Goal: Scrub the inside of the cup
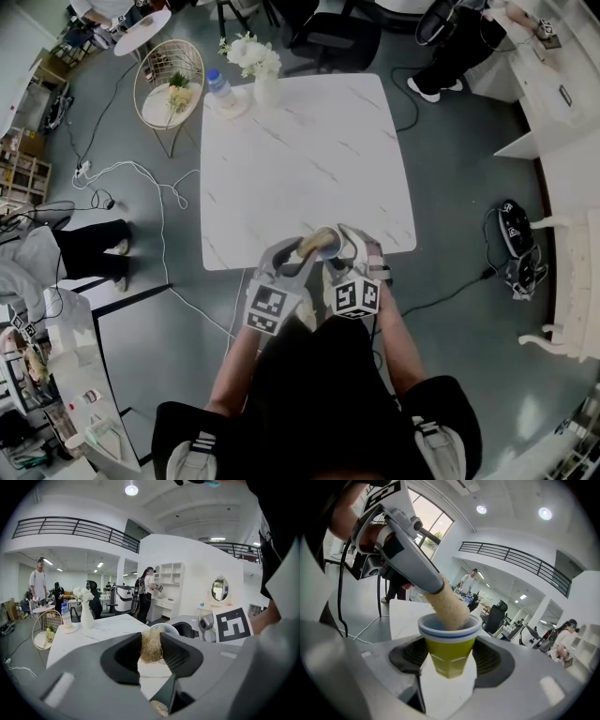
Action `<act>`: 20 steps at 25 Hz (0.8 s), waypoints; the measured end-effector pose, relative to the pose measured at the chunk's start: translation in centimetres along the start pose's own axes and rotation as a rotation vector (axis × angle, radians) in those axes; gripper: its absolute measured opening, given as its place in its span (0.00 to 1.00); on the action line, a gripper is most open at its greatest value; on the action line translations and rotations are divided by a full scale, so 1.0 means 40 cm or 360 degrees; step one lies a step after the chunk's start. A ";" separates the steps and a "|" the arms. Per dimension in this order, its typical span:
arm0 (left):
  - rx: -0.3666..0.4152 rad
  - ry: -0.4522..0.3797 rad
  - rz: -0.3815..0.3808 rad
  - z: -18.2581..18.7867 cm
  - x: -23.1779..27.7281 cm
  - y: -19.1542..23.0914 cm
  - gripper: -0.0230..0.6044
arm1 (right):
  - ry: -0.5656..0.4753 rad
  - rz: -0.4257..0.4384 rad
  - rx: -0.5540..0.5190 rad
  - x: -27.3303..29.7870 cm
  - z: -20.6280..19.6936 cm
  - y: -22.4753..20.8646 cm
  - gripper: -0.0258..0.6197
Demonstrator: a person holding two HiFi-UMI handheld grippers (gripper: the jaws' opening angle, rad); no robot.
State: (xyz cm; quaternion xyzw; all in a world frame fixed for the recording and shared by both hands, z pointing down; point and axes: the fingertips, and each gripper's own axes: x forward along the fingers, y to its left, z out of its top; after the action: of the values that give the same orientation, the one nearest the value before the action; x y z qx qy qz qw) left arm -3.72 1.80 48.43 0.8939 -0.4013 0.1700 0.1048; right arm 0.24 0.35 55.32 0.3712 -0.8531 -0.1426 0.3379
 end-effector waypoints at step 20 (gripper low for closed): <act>-0.0065 -0.0288 0.0235 0.064 -0.029 0.100 0.24 | -0.0177 -0.0068 0.0570 -0.005 0.021 -0.129 0.49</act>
State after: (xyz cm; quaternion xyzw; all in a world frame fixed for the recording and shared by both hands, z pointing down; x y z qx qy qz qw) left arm -6.89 -0.85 45.84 0.8712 -0.4774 0.0878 0.0736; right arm 2.53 -3.04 52.09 0.4349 -0.8741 -0.0158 0.2157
